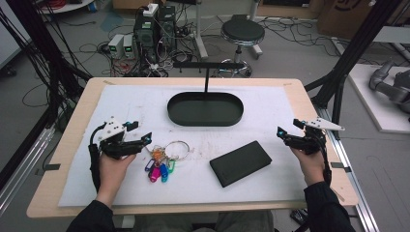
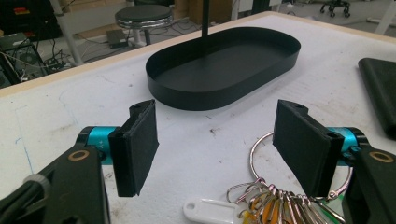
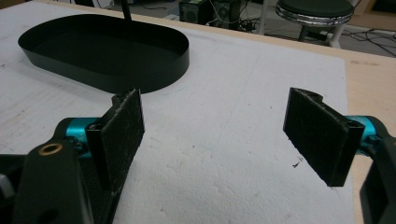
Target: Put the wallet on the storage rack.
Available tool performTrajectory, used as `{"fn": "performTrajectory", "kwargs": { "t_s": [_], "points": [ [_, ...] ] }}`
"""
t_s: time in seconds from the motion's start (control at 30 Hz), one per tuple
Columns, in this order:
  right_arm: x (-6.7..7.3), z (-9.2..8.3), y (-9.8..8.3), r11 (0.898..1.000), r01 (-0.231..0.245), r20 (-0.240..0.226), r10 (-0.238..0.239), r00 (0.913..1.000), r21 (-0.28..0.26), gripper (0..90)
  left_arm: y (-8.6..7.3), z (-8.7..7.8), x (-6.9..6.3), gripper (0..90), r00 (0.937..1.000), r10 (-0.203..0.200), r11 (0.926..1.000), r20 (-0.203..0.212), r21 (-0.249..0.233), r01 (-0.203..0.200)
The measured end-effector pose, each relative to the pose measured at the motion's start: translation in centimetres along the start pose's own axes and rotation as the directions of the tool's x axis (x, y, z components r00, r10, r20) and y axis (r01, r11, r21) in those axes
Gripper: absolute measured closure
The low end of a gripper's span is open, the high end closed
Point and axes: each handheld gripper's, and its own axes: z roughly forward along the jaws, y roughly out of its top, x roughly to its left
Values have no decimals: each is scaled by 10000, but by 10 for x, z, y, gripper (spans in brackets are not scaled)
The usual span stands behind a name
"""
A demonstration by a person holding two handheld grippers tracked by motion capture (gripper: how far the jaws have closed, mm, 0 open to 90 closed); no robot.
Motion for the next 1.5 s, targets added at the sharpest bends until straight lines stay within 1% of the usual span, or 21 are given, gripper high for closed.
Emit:
{"fn": "performTrajectory", "kwargs": {
  "t_s": [0.2, 0.27, 0.37, 0.47, 0.6, 0.63, 0.67, 0.77, 0.83, 0.87, 0.97, 1.03, 1.2, 1.23, 1.27, 1.3, 1.33, 1.37, 1.4, 1.43, 1.5],
  "points": [
    [-1, -1, 0, 10000, -44, 19, 44, 10000, -39, 206, 1, 4, -2, 309, 9999, 52, 10000, 161, 43, -52],
    [-1, 0, 0, 10000, -22, 31, 22, 10000, -30, 206, 1, 4, -3, 309, 9999, 97, 10000, 51, -10, -96],
    [-1, 0, 0, 10000, -14, 30, 14, 10000, -27, 206, 1, 4, -2, 309, 9999, 104, 9999, 29, -13, -104],
    [-1, 0, 0, 10000, -20, 48, 20, 10000, -19, 206, 1, 5, -2, 309, 10000, 34, 10000, 33, 67, -35],
    [-1, 0, 0, 10000, -15, 86, 16, 10000, -60, 206, 1, 6, -3, 318, 10000, -21, 10000, 78, 6, 21],
    [-1, 0, 0, 10000, 1, 81, -1, 10000, -59, 206, 1, 7, -3, 318, 9999, -107, 9999, 62, -54, 107],
    [-1, 0, 0, 10000, -10, 75, 10, 10000, -28, 206, 2, 8, -3, 342, 9999, -108, 9999, -32, -23, 108],
    [-1, 0, 0, 10000, 62, 81, -61, 9999, -35, 206, 3, 11, -4, 364, 9998, -181, 9998, -44, -4, 181],
    [-1, 0, 0, 10000, 57, 78, -56, 10000, -30, 206, 5, 13, -5, 364, 9997, -240, 9997, -36, 55, 241],
    [0, 0, 0, 10000, 65, 81, -65, 9999, -39, 206, 6, 14, -6, 385, 9998, -178, 9998, -35, 118, 178],
    [-1, 0, 0, 10000, 46, 82, -46, 10000, -40, 206, 10, 19, -10, 409, 9997, -232, 9995, 26, 232, 231],
    [-1, 1, 0, 10000, 45, 70, -45, 10000, -33, 206, 12, 22, -11, 445, 9997, -244, 9993, 99, 269, 242],
    [0, 1, 0, 10000, 48, 53, -48, 10000, -1, 206, 13, 29, -14, 497, 9990, -400, 9972, 219, 639, 385],
    [0, 2, 0, 10000, 62, 55, -62, 10000, 7, 206, 13, 34, -15, 509, 9986, -462, 9944, 261, 963, 435],
    [0, 2, 0, 10000, 87, 47, -87, 10000, -5, 206, 12, 36, -15, 517, 9983, -470, 9930, 350, 1104, 429],
    [0, 2, 0, 10000, 84, 42, -84, 10000, -7, 206, 12, 36, -15, 528, 9983, -470, 9930, 350, 1104, 429],
    [0, 2, 0, 10000, 84, 44, -84, 10000, -12, 206, 12, 41, -16, 532, 9982, -428, 9898, 425, 1376, 366],
    [0, 2, 0, 10000, 84, 44, -84, 10000, -12, 206, 12, 41, -16, 534, 9982, -428, 9898, 425, 1376, 366],
    [1, 2, 0, 10000, 89, 36, -89, 10000, -4, 206, 11, 43, -17, 546, 9982, -431, 9880, 426, 1499, 362],
    [1, 2, 0, 10000, 89, 35, -89, 10000, 1, 206, 10, 47, -18, 562, 9970, -495, 9841, 591, 1736, 385],
    [1, 2, 0, 10000, 96, 26, -96, 10000, 15, 206, 9, 50, -19, 579, 9968, -410, 9799, 684, 1974, 268]
  ]
}}
